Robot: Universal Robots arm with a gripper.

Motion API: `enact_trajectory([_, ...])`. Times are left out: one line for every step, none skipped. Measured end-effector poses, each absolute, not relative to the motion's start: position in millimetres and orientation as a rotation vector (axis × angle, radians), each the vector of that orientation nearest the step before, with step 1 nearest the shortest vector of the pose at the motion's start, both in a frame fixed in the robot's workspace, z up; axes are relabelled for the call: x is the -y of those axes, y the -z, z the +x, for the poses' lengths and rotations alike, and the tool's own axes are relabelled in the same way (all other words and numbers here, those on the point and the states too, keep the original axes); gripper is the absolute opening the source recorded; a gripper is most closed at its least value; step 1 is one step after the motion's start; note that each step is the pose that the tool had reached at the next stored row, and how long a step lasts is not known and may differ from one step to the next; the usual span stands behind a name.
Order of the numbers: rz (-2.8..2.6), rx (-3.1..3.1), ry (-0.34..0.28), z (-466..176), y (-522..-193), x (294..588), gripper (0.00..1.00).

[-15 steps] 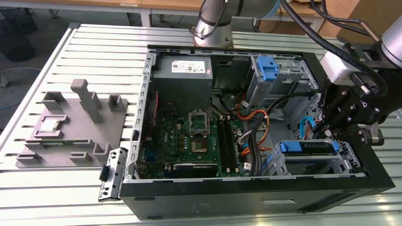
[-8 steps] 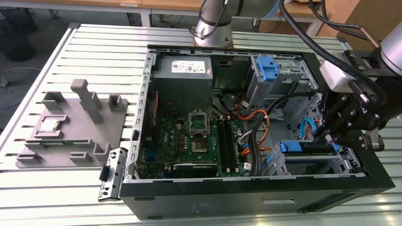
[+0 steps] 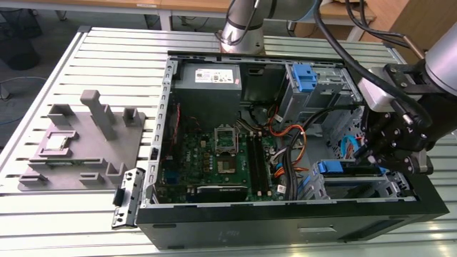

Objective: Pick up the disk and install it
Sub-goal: 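Insert the first disk wire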

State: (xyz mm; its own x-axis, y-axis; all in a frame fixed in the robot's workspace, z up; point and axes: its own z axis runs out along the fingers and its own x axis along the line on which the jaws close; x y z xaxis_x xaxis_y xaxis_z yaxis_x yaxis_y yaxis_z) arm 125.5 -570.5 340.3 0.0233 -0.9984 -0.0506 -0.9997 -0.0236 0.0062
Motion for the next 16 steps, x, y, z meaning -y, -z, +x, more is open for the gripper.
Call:
enact_trajectory([-2.225, -2.171, -0.061, 124.2, -339.7, 570.5, 0.16])
enact_trajectory([-2.224, -2.169, -0.058, 122.7, -339.4, 570.5, 0.16])
enact_trajectory([-2.224, -2.168, -0.056, 121.3, -339.2, 570.4, 0.16])
enact_trajectory([-2.223, -2.166, -0.054, 120.4, -338.9, 570.4, 0.16])
enact_trajectory([-2.223, -2.165, -0.052, 120.0, -338.6, 570.4, 0.16])
enact_trajectory([-2.224, -2.162, -0.049, 119.9, -338.3, 570.4, 0.16])
enact_trajectory([-2.224, -2.159, -0.045, 119.8, -338.1, 570.2, 0.16])
enact_trajectory([-2.224, -2.155, -0.041, 119.7, -337.7, 569.9, 0.16])
enact_trajectory([-2.224, -2.152, -0.037, 119.5, -337.4, 569.7, 0.16])
enact_trajectory([-2.224, -2.149, -0.035, 119.3, -337.1, 569.5, 0.16])
enact_trajectory([-2.225, -2.148, -0.035, 119.0, -337.1, 569.6, 0.16])
enact_trajectory([-2.225, -2.148, -0.034, 118.8, -337.1, 569.6, 0.16])
enact_trajectory([-2.225, -2.148, -0.034, 118.4, -337.1, 569.5, 0.16])
enact_trajectory([-2.225, -2.147, -0.034, 118.0, -337.1, 569.5, 0.16])
enact_trajectory([-2.225, -2.147, -0.033, 117.6, -337.0, 569.4, 0.16])
enact_trajectory([-2.225, -2.146, -0.033, 117.4, -336.9, 569.4, 0.16])
